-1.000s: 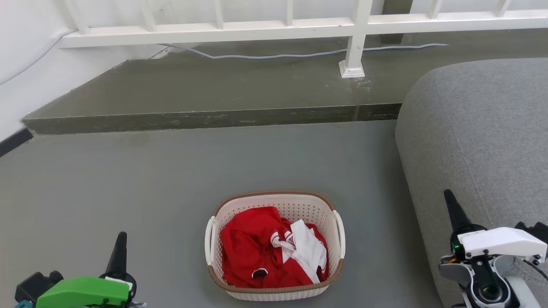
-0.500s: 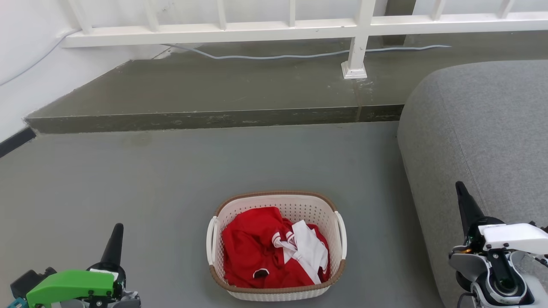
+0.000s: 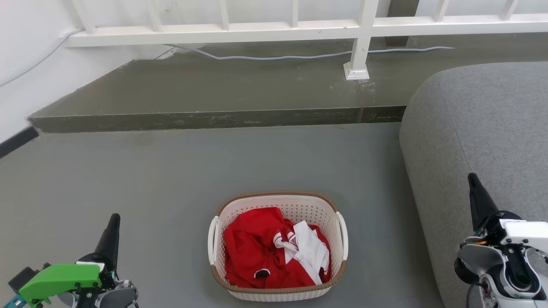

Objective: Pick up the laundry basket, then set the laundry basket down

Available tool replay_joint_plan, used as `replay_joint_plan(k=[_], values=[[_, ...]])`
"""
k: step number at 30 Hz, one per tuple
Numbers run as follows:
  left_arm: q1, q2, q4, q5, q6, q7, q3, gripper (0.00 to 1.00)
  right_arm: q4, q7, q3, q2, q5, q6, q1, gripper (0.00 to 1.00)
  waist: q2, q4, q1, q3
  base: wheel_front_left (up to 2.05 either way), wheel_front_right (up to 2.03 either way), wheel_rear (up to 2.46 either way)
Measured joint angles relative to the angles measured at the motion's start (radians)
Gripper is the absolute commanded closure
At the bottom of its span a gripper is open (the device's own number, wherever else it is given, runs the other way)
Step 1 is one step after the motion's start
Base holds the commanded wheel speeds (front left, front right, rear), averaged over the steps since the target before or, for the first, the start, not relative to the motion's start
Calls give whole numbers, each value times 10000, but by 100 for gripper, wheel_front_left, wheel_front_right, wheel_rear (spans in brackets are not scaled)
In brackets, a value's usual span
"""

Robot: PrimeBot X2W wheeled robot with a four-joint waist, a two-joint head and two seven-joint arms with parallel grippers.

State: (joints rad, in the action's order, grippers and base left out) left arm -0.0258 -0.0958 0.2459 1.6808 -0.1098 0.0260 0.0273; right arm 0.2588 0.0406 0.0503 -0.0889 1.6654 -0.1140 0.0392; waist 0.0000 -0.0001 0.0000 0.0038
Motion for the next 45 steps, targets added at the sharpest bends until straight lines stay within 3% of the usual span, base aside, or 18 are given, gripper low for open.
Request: replay_joint_plan(k=[45], values=[[-163, -8, 232, 44, -104, 12, -65, 100, 161, 58, 58, 0, 8, -4, 139, 100, 0, 1, 0, -9, 0, 0, 0]])
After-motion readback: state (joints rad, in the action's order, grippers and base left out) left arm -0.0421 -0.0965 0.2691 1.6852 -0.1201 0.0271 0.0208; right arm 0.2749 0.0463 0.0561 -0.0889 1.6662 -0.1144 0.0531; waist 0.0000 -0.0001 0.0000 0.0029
